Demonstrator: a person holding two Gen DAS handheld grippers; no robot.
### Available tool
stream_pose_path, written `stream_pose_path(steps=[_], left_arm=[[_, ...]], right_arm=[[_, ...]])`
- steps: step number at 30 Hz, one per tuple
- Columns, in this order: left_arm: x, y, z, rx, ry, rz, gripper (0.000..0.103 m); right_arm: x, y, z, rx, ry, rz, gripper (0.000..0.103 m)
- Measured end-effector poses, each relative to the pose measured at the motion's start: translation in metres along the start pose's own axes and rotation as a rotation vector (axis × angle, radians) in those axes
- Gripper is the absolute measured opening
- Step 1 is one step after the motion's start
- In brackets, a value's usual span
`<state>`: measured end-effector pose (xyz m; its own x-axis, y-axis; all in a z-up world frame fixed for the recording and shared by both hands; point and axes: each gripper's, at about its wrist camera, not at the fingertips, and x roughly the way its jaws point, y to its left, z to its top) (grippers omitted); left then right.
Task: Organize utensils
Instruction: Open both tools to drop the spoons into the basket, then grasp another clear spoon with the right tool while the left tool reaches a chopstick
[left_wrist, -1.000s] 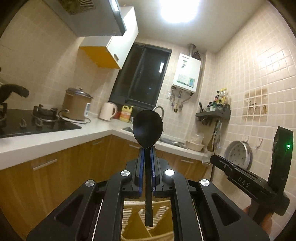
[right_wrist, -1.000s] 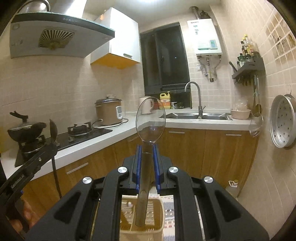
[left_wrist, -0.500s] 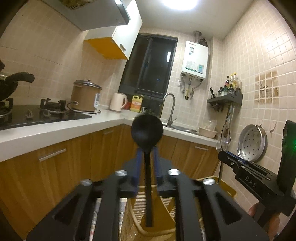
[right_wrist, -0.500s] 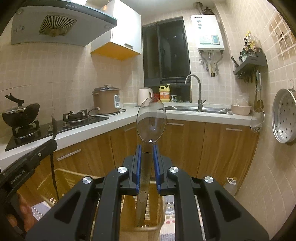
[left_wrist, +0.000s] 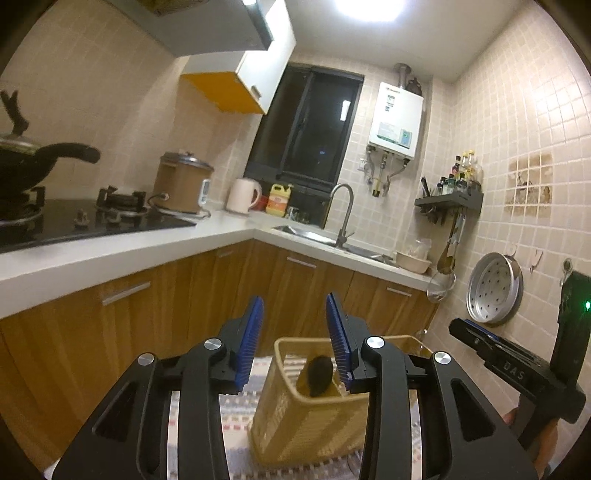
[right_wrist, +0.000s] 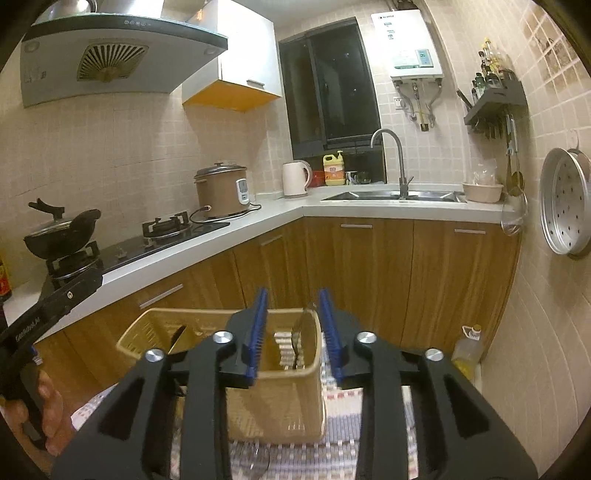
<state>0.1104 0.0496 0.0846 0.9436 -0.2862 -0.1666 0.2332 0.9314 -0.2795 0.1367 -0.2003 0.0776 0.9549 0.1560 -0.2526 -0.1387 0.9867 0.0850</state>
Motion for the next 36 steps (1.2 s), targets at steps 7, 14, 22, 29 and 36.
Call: stream_pose_path(steps=[7, 14, 22, 29, 36], left_arm=[[-0.027, 0.012, -0.007, -0.081, 0.221, 0.029, 0.034], [-0.038, 0.033, -0.046, -0.205, 0.511, 0.047, 0.034], [-0.043, 0.039, -0.106, -0.229, 0.701, 0.087, 0.033], [-0.035, 0.035, -0.148, -0.232, 0.764, 0.127, 0.025], [-0.031, 0.028, -0.147, -0.195, 0.738, 0.148, 0.021]], right_arm=[[-0.035, 0.004, -0.012, -0.010, 0.084, 0.018, 0.033], [-0.042, 0.023, -0.032, -0.049, 0.285, 0.147, 0.033], [-0.008, 0.074, -0.074, -0.255, 0.566, 0.326, 0.033], [0.042, 0.103, -0.108, -0.352, 0.779, 0.430, 0.033], [0.067, 0.129, -0.123, -0.492, 0.845, 0.428, 0.033]])
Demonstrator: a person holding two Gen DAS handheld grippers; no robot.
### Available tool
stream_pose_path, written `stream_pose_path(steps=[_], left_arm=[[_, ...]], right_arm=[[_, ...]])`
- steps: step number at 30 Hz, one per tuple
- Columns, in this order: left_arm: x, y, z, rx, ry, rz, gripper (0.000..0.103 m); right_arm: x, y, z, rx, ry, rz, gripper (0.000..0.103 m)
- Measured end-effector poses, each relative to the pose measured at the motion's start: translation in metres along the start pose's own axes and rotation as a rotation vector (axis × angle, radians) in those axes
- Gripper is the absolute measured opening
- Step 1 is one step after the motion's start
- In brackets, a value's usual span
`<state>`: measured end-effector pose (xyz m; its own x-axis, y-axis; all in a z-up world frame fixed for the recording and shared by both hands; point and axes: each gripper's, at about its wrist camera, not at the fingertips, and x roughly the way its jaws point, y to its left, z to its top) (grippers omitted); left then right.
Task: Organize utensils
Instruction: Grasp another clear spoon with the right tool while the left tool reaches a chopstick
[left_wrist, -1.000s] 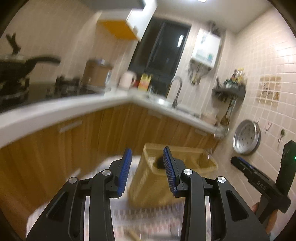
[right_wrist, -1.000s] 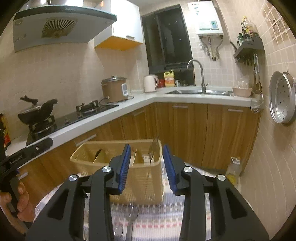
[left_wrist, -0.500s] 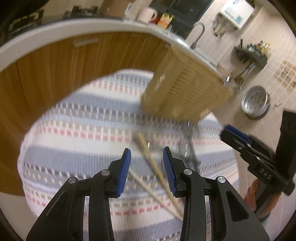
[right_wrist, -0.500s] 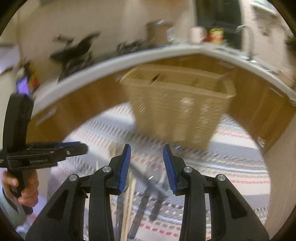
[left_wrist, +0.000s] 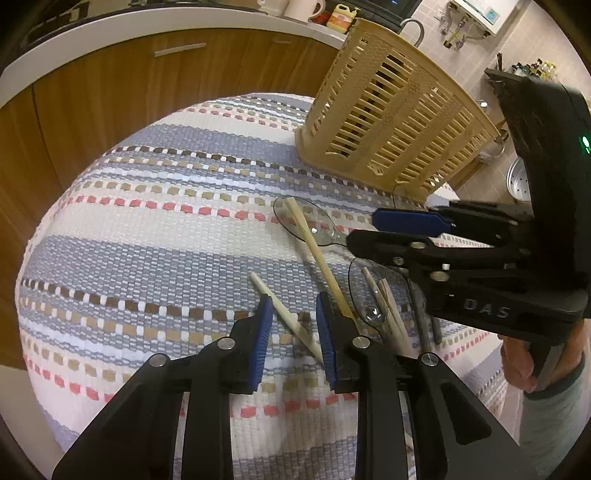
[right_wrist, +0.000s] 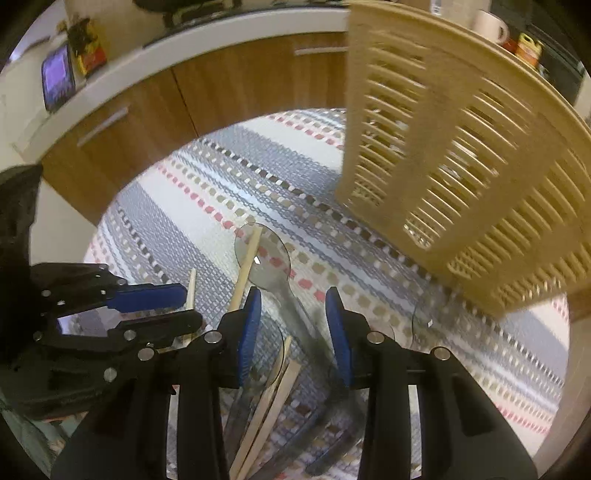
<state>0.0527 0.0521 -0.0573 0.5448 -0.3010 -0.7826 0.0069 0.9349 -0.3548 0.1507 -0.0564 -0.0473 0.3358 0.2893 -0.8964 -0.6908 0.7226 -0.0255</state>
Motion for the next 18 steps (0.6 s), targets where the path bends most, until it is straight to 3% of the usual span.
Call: stream_pose_path(steps=[7, 9, 12, 18], left_arm=[[0.008, -0.006, 0.006, 0.028, 0.001, 0.028, 0.020], [0.011, -0.008, 0.007, 0.039, 0.003, 0.035, 0.020], [0.013, -0.012, 0.009, 0.056, 0.010, 0.044, 0.021], [0.022, -0.023, 0.012, 0.126, 0.011, 0.084, 0.023]], right_arm=[[0.027, 0.016, 0.017, -0.079, 0.137, -0.067, 0.032], [0.028, 0.019, 0.018, -0.080, 0.159, -0.068, 0.027], [0.029, 0.019, 0.018, -0.042, 0.179, -0.054, 0.012], [0.016, 0.001, 0.001, 0.098, 0.150, -0.045, 0.010]])
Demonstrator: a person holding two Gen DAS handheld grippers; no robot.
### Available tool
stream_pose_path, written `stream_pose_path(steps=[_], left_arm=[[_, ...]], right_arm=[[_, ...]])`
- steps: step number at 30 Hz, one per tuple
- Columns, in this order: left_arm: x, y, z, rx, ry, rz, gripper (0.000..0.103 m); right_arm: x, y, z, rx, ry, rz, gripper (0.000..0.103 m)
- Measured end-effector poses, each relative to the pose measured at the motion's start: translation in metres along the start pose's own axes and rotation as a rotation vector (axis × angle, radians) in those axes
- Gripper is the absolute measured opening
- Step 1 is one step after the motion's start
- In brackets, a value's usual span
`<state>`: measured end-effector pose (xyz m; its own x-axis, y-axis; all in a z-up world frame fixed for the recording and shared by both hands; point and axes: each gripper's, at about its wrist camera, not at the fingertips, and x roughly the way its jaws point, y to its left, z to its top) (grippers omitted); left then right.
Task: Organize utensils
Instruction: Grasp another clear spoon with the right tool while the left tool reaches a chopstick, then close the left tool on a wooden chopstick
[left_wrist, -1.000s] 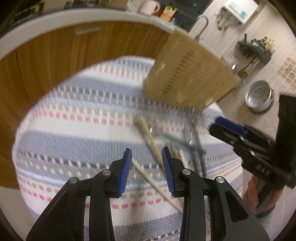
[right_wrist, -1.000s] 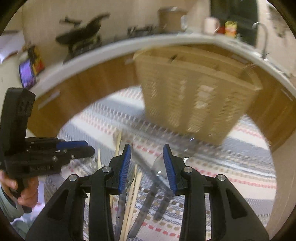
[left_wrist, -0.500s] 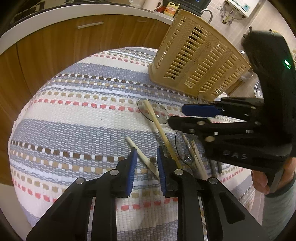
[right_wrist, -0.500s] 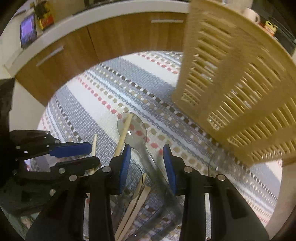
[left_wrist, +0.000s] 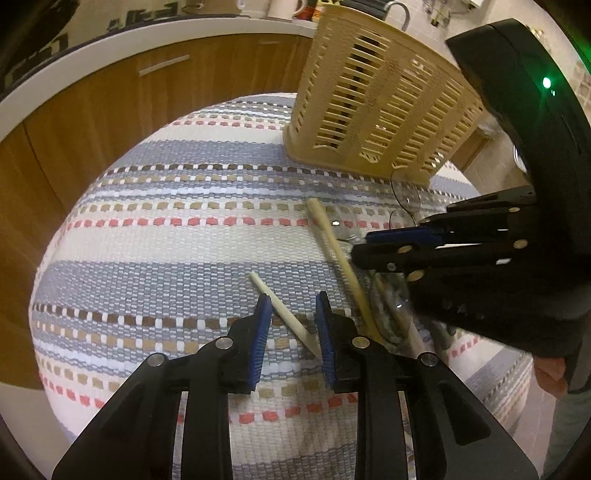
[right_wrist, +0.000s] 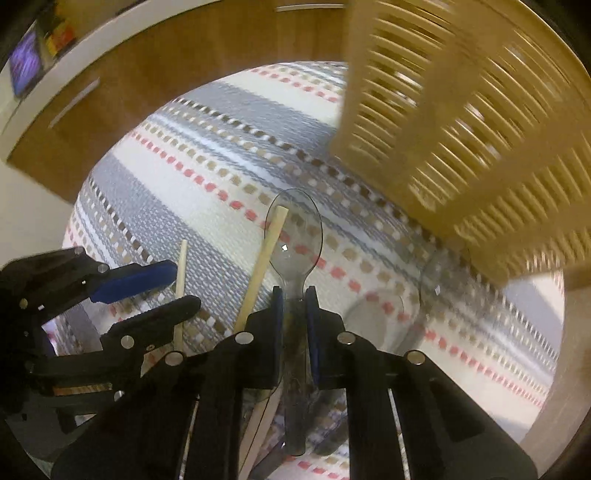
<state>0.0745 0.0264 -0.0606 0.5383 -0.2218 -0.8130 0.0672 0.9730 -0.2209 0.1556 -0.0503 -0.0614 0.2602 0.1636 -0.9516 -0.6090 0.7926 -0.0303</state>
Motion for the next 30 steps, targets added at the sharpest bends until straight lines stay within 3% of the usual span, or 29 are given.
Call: stream_pose_path(steps=[1, 3, 7, 11, 14, 16, 19, 30], left_arm=[[0.001, 0.000, 0.000, 0.013, 0.000, 0.006, 0.022], [0.004, -0.001, 0.002, 0.045, 0.005, 0.012, 0.009], [0.005, 0.000, 0.003, 0.105, 0.013, -0.008, 0.006], [0.009, 0.000, 0.008, 0.200, 0.020, -0.074, 0.004], [0.010, 0.003, 0.009, 0.236, 0.029, -0.109, 0.004], [0.011, 0.003, 0.011, 0.241, 0.032, -0.109, 0.004], [0.012, 0.001, 0.011, 0.256, 0.026, -0.099, 0.004], [0.010, 0.003, 0.017, 0.224, 0.055, -0.118, 0.005]], right_arm=[[-0.002, -0.005, -0.003, 0.035, -0.012, 0.013, 0.010], [-0.007, -0.016, -0.010, 0.091, -0.037, 0.022, 0.010], [-0.016, -0.034, -0.023, 0.186, -0.081, 0.071, 0.010], [-0.034, -0.042, -0.036, 0.238, -0.153, 0.100, 0.010], [-0.039, -0.052, -0.038, 0.299, -0.168, 0.064, 0.010], [-0.043, -0.063, -0.043, 0.334, -0.164, -0.031, 0.010], [-0.053, -0.073, -0.054, 0.353, -0.172, -0.102, 0.010], [-0.048, -0.119, -0.107, 0.480, -0.092, -0.078, 0.010]])
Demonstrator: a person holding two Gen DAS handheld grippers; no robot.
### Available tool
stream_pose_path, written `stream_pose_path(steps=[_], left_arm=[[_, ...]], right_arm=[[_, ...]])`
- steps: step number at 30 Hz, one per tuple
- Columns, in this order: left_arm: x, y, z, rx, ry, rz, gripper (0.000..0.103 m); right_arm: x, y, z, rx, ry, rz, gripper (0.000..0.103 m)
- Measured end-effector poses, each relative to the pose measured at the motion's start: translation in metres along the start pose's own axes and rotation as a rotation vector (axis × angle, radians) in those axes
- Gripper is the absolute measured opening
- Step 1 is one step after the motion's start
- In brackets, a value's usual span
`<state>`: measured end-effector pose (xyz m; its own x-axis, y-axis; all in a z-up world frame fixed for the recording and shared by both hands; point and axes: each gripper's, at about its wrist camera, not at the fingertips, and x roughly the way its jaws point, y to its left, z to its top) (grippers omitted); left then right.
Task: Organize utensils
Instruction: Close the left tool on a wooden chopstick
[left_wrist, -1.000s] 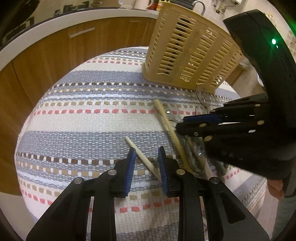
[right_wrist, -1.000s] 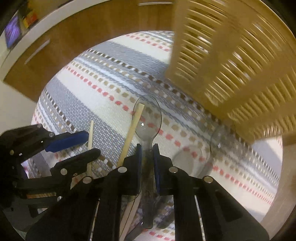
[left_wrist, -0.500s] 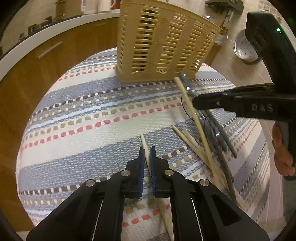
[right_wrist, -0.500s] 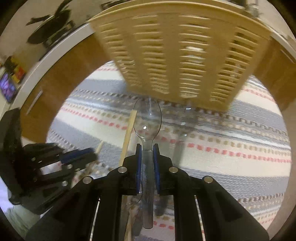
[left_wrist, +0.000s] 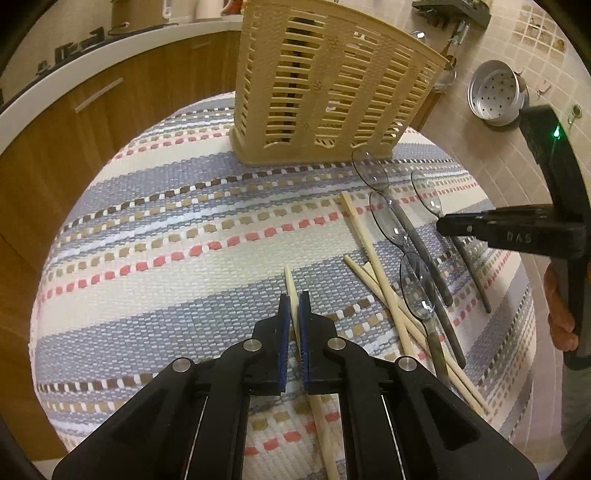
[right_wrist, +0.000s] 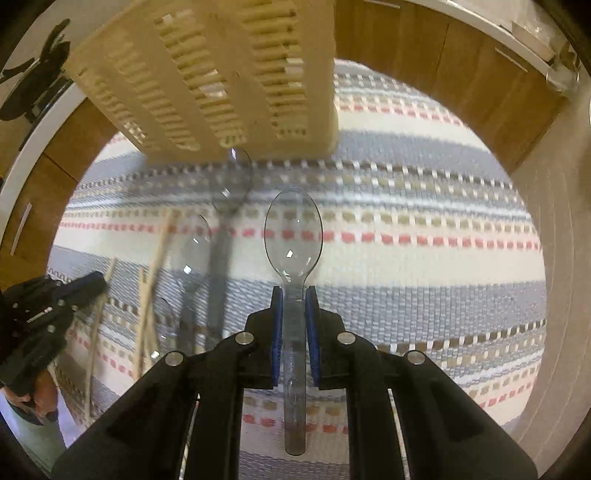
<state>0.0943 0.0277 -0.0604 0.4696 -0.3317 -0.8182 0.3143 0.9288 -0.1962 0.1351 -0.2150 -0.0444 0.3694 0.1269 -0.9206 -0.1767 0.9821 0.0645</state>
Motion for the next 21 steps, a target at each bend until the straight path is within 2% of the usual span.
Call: stream_pose_path(steps=[2, 5, 9, 11, 12, 14, 18, 21], left_arm=[[-0.001, -0.001, 0.000, 0.012, 0.031, 0.001, 0.008], [-0.006, -0.005, -0.001, 0.041, 0.083, 0.019, 0.025], [-0.003, -0.017, 0.001, 0.093, 0.133, 0.070, 0.027], [-0.001, -0.025, 0.001, 0.130, 0.146, 0.110, 0.025], [0.000, -0.028, 0.000, 0.151, 0.148, 0.141, 0.017], [0.001, -0.031, -0.003, 0.183, 0.142, 0.208, 0.008], [-0.004, -0.027, -0.005, 0.144, 0.097, 0.199, 0.004], [-0.015, -0.024, -0.009, 0.108, 0.015, 0.154, 0.004]], right_arm=[[-0.001, 0.001, 0.000, -0.012, 0.002, -0.005, 0.010], [0.006, 0.013, 0.001, -0.025, 0.013, -0.011, 0.010], [0.013, 0.033, 0.005, -0.053, 0.022, -0.039, 0.011], [0.029, 0.052, 0.009, -0.075, 0.024, -0.056, 0.011], [0.029, 0.055, 0.009, -0.083, 0.023, -0.062, 0.011], [0.029, 0.058, 0.008, -0.091, 0.014, -0.070, 0.010], [0.027, 0.059, 0.001, -0.080, -0.017, -0.059, 0.010], [0.018, 0.055, -0.003, -0.067, -0.054, -0.013, 0.010]])
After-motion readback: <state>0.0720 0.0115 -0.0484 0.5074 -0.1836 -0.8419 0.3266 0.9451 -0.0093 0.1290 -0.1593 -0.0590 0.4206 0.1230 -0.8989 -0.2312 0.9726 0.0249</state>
